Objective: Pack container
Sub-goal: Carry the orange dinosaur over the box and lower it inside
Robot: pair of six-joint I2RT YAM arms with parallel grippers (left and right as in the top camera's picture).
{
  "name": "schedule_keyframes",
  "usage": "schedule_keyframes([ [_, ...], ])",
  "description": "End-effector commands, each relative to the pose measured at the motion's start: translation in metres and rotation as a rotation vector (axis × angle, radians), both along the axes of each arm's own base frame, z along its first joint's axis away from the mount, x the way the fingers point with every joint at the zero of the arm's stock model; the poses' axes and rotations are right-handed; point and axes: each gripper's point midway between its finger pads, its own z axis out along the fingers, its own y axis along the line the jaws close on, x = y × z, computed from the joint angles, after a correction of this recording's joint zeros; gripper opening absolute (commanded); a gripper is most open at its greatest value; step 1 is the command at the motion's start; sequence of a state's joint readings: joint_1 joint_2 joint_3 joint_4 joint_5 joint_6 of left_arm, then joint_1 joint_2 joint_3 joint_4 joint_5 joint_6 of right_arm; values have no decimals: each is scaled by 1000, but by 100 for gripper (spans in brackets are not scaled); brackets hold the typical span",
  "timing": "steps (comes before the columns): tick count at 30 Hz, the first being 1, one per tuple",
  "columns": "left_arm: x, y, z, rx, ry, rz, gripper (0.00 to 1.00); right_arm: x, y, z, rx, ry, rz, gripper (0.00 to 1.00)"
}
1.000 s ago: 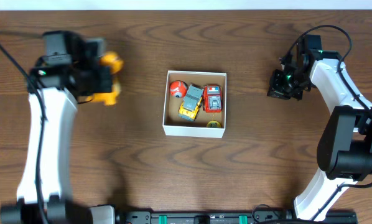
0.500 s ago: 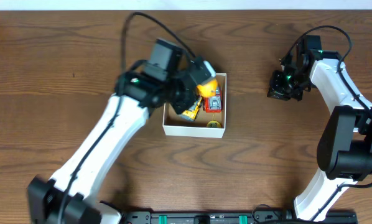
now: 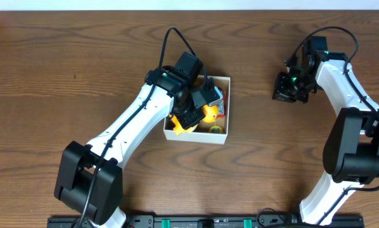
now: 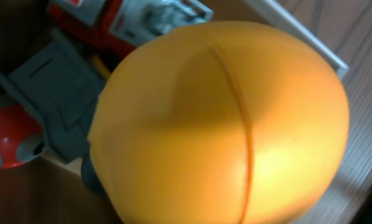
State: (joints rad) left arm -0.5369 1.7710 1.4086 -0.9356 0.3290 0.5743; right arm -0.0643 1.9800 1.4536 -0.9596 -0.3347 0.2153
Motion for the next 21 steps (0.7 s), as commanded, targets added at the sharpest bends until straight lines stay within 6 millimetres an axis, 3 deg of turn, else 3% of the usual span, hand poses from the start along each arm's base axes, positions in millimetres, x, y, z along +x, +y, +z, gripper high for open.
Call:
schedule_keyframes([
  [1,2,10,-2,47,-18,4,9,1,1,9,-10,-30,19,6],
  [4,2,10,-3,48,-19,4,16,1,1,9,-10,-29,19,6],
  [5,2,10,-3,48,-19,4,23,1,1,9,-10,-28,19,5],
  [6,2,10,-3,47,-20,4,38,1,1,9,-10,-28,19,6],
  [7,3,9,-3,46,-21,4,45,1,1,9,-10,-28,19,6],
  [11,7,7,-1,35,-40,5,61,0,1,9,-10,-23,19,5],
  [16,17,2,11,5,-98,8,65,-3,-2,8,-27,-11,22,5],
  [21,28,-5,62,-73,-228,16,67,-4,-4,7,-40,-13,30,6],
])
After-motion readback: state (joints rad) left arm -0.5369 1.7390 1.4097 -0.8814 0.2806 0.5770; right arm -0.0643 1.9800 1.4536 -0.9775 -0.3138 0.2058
